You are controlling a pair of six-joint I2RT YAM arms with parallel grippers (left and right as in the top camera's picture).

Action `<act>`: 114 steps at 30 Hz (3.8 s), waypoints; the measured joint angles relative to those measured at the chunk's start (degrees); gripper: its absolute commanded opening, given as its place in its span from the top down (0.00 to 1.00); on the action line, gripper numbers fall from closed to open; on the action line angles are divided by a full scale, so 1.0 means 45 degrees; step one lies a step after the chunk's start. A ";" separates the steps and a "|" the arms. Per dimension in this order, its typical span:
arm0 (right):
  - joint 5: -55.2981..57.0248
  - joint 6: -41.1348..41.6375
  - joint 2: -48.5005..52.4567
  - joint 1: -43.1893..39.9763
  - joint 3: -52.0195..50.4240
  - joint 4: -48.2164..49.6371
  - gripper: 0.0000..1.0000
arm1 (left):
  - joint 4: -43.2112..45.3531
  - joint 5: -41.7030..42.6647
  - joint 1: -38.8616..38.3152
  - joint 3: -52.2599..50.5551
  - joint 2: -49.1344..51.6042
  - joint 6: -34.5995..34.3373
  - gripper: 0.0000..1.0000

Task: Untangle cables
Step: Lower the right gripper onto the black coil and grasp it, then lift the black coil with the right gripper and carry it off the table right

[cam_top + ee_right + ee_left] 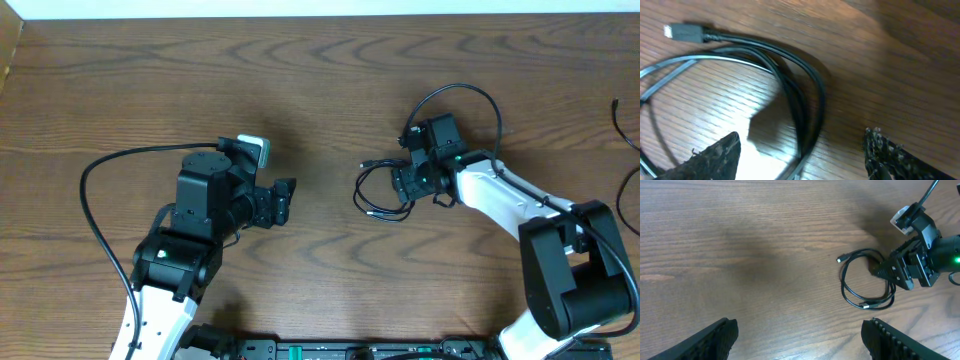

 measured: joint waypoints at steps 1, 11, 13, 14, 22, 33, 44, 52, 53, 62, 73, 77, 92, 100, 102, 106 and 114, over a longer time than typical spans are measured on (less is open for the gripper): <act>-0.0019 0.0102 0.0010 0.0063 0.0000 0.0063 0.29 | -0.0029 0.0000 0.0000 0.0000 0.0000 0.0000 0.16; -0.0136 0.1763 0.0107 0.0748 -0.0005 0.0427 0.35 | -0.0495 0.0000 0.0000 0.0000 0.0000 0.0000 0.16; -0.0107 0.1851 0.0194 0.0758 0.0015 0.0549 0.41 | -0.0510 0.0000 0.0000 0.0000 0.0000 0.0000 0.16; -0.0083 0.1899 0.0243 0.0758 0.0029 0.0622 0.43 | -0.0505 0.0000 0.0000 0.0000 0.0000 0.0000 0.16; 0.0019 0.2249 0.0811 0.0753 0.0359 0.1185 0.99 | -0.0520 -0.0010 0.0000 0.0000 0.0000 0.0000 0.16; -0.0869 0.2501 0.0903 0.0748 0.0359 0.1321 0.99 | -0.0636 -0.0034 0.0000 0.0000 0.0000 0.0000 0.16; -0.0996 0.2492 -0.1307 0.0758 0.0287 0.0408 0.99 | -0.0738 -0.0034 0.0000 0.0000 0.0000 -0.0034 0.16; -0.0996 0.2487 -0.5761 0.0758 0.1044 -0.0476 0.99 | -0.0709 -0.0034 0.0000 0.0000 0.0000 -0.0034 0.16; -0.0986 0.2487 -0.6067 0.0758 0.1044 -0.0554 0.99 | -0.0709 -0.0034 0.0000 0.0000 0.0000 -0.0034 0.16; -0.0947 0.2487 -0.6543 0.0699 0.1039 -0.0631 0.99 | -0.0782 -0.0039 0.0000 0.0000 0.0000 -0.0034 0.15; -0.0287 0.2021 -0.6543 0.0563 0.3332 -0.2803 0.99 | -0.1039 -0.0034 0.0000 0.0000 0.0000 -0.0034 0.15; 0.0767 0.1302 -0.6538 0.0340 0.4935 -0.4085 0.99 | -0.1049 -0.0034 0.0000 0.0000 -0.0005 -0.0034 0.15; 0.0578 -0.0656 -0.2438 -0.5260 1.0763 -0.5814 0.99 | -0.0962 -0.0034 0.0000 0.0000 -0.0019 -0.0034 0.15; 0.0845 -0.1098 0.1783 -0.7116 1.4668 -0.5887 0.99 | -0.0865 -0.0039 0.0000 0.0000 -0.0024 -0.0034 0.15; 0.1088 -0.1064 0.2783 -0.7548 1.5858 -0.6271 0.99 | -0.0845 -0.0039 0.0000 0.0000 -0.0024 -0.0034 0.15; 0.1627 -0.1049 0.4619 -0.8665 1.8379 -0.7261 0.99 | -0.0835 -0.0039 0.0000 0.0000 -0.0034 -0.0034 0.15; 0.0971 -0.0447 0.5304 -1.2016 1.9564 -0.7091 0.99 | -0.0160 0.0248 0.0000 0.0000 -0.0044 -0.0034 0.15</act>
